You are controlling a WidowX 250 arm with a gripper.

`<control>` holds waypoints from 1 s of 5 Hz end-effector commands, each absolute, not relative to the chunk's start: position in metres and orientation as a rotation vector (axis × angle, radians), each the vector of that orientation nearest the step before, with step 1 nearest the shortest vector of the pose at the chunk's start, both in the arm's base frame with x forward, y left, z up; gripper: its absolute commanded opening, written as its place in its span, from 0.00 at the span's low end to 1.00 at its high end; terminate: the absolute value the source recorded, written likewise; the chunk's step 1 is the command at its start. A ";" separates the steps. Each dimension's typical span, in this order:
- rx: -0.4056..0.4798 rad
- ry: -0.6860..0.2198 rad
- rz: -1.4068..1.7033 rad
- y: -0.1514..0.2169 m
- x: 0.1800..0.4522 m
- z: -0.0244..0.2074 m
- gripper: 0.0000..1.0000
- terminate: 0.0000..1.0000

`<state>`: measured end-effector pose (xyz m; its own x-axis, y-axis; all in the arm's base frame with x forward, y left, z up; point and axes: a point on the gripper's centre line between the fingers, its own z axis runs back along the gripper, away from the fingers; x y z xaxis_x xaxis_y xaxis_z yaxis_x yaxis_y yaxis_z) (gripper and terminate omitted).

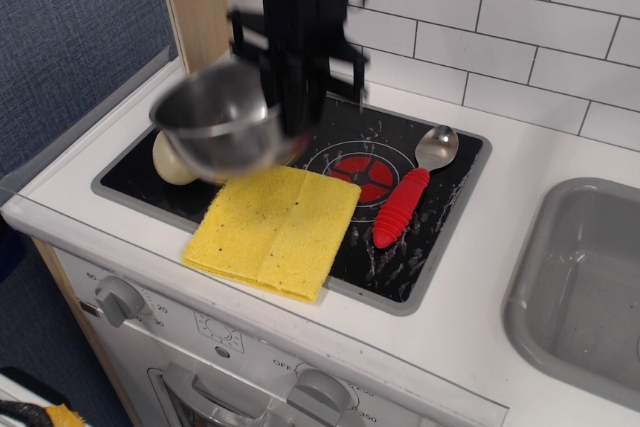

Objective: Place pot on top of yellow cloth

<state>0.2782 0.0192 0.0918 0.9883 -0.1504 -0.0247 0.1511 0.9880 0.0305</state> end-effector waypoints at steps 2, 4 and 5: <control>0.097 -0.014 -0.224 -0.001 0.264 0.069 0.00 0.00; 0.065 0.002 -0.172 0.000 0.266 0.077 1.00 0.00; -0.019 -0.056 -0.074 0.009 0.276 0.101 1.00 0.00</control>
<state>0.2722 0.0063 0.0859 0.9985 -0.0555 -0.0038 0.0554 0.9982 -0.0236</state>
